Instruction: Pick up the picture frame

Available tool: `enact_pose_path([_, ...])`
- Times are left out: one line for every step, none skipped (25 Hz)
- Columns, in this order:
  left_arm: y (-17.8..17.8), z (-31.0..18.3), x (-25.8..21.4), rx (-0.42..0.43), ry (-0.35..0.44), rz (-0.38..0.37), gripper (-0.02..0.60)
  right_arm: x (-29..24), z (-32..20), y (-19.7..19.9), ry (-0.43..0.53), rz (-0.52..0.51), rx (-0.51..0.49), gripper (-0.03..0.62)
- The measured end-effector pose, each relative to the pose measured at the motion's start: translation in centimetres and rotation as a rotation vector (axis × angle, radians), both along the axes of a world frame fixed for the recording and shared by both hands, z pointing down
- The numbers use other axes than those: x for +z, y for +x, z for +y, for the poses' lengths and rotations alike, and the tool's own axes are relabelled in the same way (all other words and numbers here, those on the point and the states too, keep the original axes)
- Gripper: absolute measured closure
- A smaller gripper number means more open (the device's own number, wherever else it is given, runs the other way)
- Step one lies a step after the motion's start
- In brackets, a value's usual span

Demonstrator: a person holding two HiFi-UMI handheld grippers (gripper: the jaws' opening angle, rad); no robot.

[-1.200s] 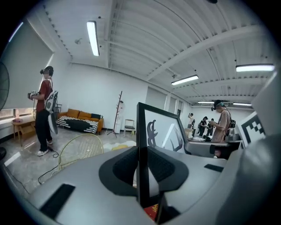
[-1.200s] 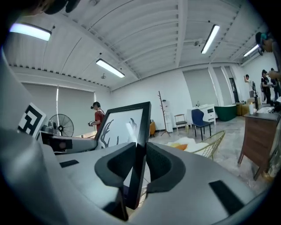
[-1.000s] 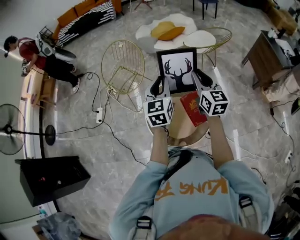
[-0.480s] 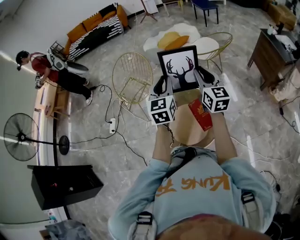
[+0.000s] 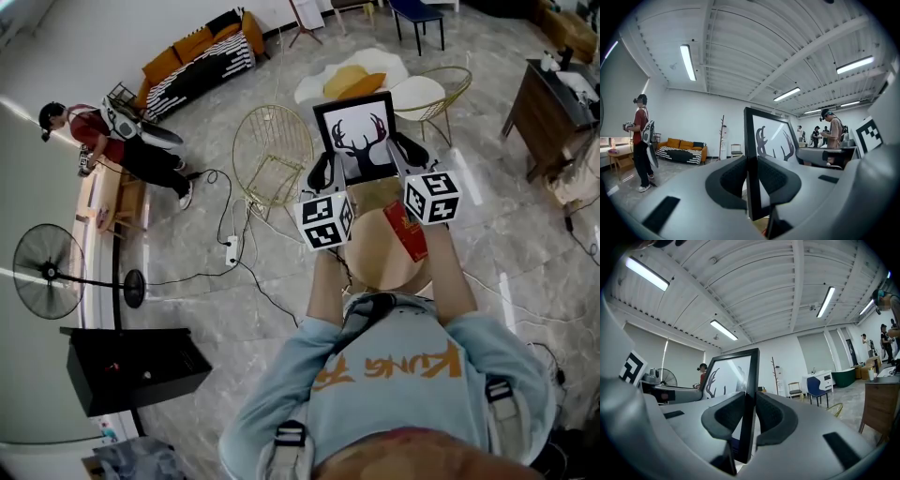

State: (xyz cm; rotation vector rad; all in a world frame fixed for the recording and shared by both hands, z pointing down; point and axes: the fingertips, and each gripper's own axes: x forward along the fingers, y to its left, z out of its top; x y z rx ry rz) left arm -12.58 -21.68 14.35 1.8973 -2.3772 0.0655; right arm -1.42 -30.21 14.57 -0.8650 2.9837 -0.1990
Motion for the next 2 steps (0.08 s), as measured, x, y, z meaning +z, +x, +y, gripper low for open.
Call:
enact_pose_path([-0.02,0.01,-0.36,0.000,0.004,0.000,0.500,-0.42,0.00,-0.03,0.005,-0.001,-0.001,0.524])
enact_pose_path([-0.04,0.02,-0.70,0.000,0.008,0.001,0.500,-0.82,0.00,-0.06,0.009,-0.001,-0.001,0.525])
